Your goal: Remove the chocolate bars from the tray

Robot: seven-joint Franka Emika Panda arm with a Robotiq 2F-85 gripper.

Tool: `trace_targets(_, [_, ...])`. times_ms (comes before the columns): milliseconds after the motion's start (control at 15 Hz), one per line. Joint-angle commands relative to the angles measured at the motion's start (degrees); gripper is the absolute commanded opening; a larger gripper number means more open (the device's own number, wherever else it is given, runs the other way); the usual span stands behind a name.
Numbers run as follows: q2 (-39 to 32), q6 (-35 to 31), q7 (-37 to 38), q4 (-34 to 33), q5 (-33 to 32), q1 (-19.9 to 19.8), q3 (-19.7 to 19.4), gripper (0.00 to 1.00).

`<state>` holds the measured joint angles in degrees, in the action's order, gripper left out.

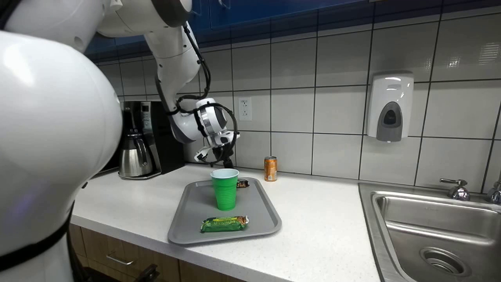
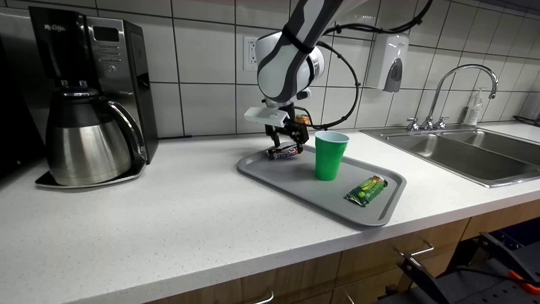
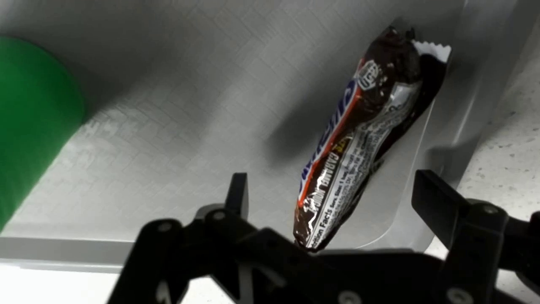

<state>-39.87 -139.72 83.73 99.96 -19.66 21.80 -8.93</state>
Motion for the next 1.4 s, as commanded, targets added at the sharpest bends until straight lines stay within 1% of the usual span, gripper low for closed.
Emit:
trace_targets(0, [-0.84, -0.93, 1.36, -0.84, -0.55, -0.04, -0.41, 1.0])
trace_targets(200, [-1.01, -1.25, 1.18, -0.75, -0.43, -0.15, -0.51, 1.0])
trace_targets(267, [-1.09, -1.26, 0.94, -0.79, -0.32, -0.26, -0.45, 0.98])
trace_targets(333, [-1.18, -1.5, 0.95, -0.77, -0.24, -0.33, -0.48, 0.74])
trace_targets(400, [-1.27, -1.69, 0.91, -0.75, -0.19, -0.37, -0.52, 0.73])
trace_targets(467, [-1.34, -1.82, 0.84, -0.74, -0.14, -0.4, -0.56, 0.68])
trace_targets(867, [-1.44, -2.77, 0.54, -0.75, 0.2, -0.46, -0.53, 0.2])
trace_targets(1000, [-1.22, -3.04, 0.55, -0.55, 0.14, -0.34, -0.59, 0.08])
trace_targets(1333, [-0.07, -3.77, 0.87, 0.33, -0.08, 0.09, -0.73, 0.07])
